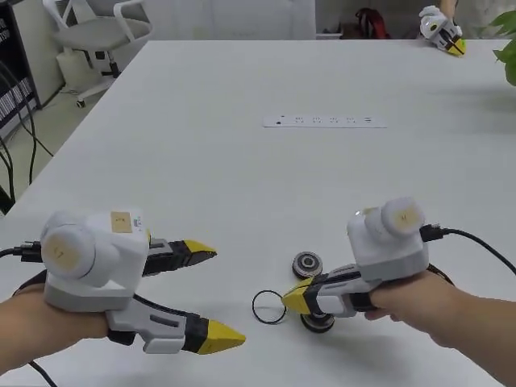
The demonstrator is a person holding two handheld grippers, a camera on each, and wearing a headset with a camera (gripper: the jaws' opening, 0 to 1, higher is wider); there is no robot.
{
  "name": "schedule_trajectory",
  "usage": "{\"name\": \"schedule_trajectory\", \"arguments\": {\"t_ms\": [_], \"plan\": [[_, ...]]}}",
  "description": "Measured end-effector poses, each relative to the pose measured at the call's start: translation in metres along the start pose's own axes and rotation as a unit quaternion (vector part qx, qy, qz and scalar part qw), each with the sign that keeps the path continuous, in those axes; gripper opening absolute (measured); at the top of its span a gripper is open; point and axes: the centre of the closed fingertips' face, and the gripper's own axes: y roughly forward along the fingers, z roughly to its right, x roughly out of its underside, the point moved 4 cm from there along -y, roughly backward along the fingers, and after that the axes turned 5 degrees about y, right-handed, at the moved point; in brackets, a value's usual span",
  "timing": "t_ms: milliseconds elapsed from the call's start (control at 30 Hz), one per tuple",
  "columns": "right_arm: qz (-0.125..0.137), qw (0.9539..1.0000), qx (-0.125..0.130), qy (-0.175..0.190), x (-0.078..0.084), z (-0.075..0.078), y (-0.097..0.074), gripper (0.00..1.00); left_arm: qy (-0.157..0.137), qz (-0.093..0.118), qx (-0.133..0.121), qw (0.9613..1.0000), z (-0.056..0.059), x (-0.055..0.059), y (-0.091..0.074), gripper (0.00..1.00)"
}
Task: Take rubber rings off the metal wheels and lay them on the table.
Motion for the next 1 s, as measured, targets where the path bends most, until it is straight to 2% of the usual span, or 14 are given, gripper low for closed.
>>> {"name": "schedule_trajectory", "arguments": {"t_ms": [100, 367, 767, 1000], "plan": [[0.003, 0.9999, 0.007, -0.007, -0.001, 0.002, 0.0, 0.07, -0.001, -0.001, -0.001, 1.0, 0.0, 0.001, 0.0, 0.74], [0.017, 0.9998, 0.004, -0.014, -0.008, 0.002, -0.006, 0.15, 0.002, -0.005, 0.004, 1.0, 0.0, 0.0, 0.001, 0.74], [0.047, 0.9987, -0.004, -0.021, -0.018, -0.003, -0.028, 0.19, 0.01, -0.006, 0.013, 0.9998, -0.002, -0.009, 0.008, 0.71], [0.058, 0.998, -0.002, -0.025, -0.016, -0.003, -0.046, 0.2, 0.017, -0.008, 0.025, 0.9995, 0.0, -0.016, 0.018, 0.68]]}}
